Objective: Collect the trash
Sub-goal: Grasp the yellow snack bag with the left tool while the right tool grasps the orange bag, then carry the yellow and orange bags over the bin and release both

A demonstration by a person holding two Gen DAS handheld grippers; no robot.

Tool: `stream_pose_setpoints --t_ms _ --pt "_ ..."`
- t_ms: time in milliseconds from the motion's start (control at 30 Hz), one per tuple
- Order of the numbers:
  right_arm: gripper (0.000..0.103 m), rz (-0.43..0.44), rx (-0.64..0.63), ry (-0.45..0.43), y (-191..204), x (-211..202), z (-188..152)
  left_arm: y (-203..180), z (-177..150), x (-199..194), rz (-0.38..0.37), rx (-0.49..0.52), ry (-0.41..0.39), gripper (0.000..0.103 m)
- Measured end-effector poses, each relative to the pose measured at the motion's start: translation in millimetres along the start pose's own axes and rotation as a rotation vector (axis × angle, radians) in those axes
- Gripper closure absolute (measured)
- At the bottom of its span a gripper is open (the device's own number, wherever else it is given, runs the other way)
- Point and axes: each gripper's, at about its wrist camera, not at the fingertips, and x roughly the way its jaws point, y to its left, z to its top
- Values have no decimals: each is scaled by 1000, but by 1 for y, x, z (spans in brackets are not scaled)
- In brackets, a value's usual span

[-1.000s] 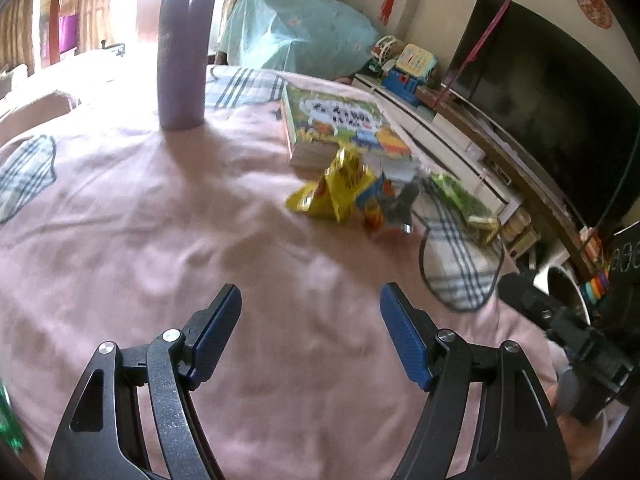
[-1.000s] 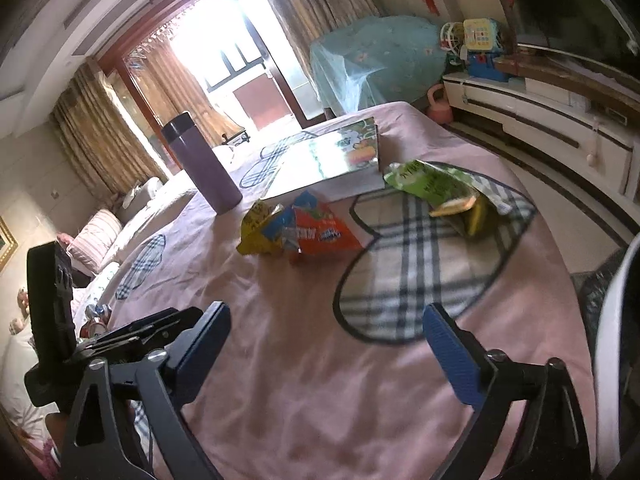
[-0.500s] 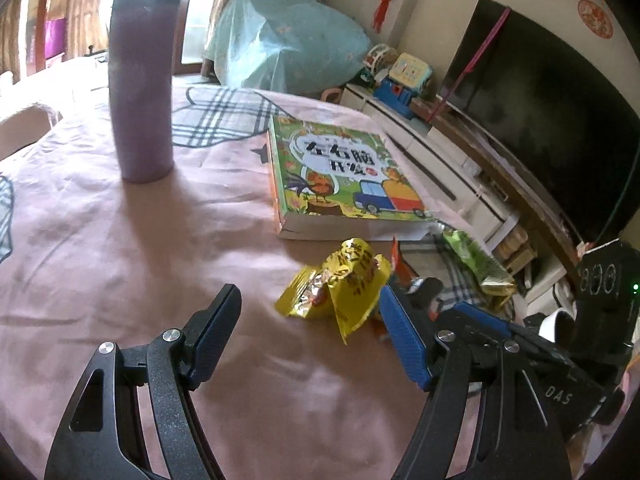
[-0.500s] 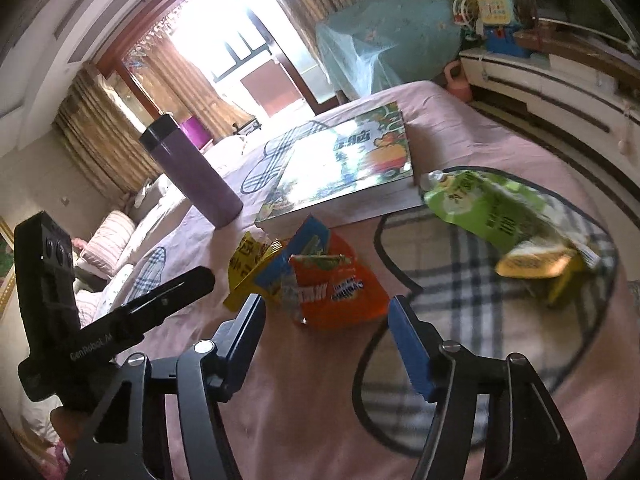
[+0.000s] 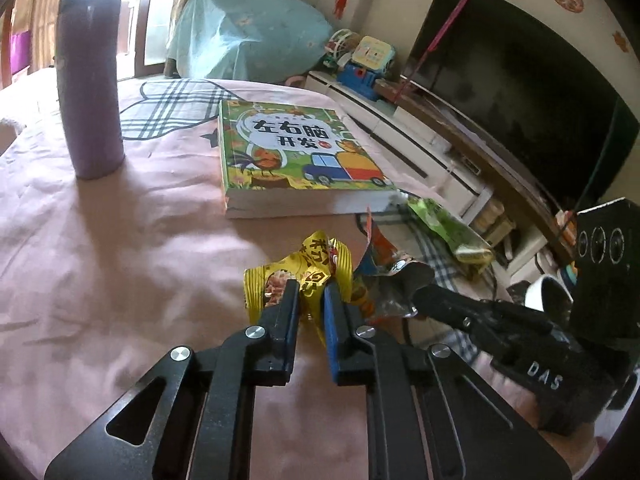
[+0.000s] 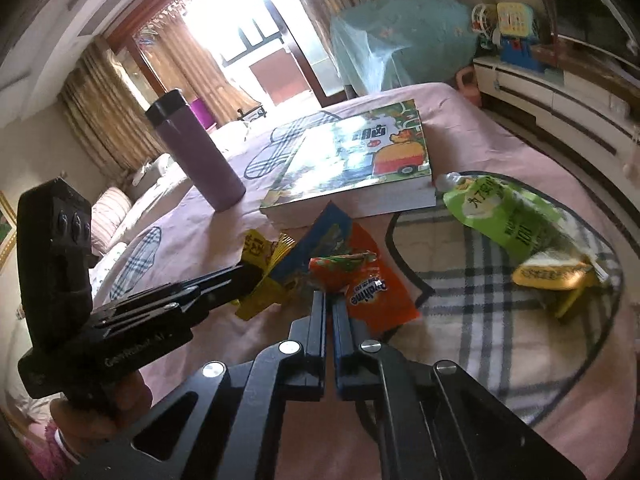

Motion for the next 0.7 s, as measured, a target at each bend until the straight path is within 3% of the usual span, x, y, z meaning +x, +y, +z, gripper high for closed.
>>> stream_pose_setpoints --t_ms 400,700 --pt "103 10 31 -44 -3 -40 -19 -14 -38 -54 -39 -32 -33 93" --pt "103 7 67 -86 -10 -87 -48 -61 -66 -72 -44 36 -18 93"
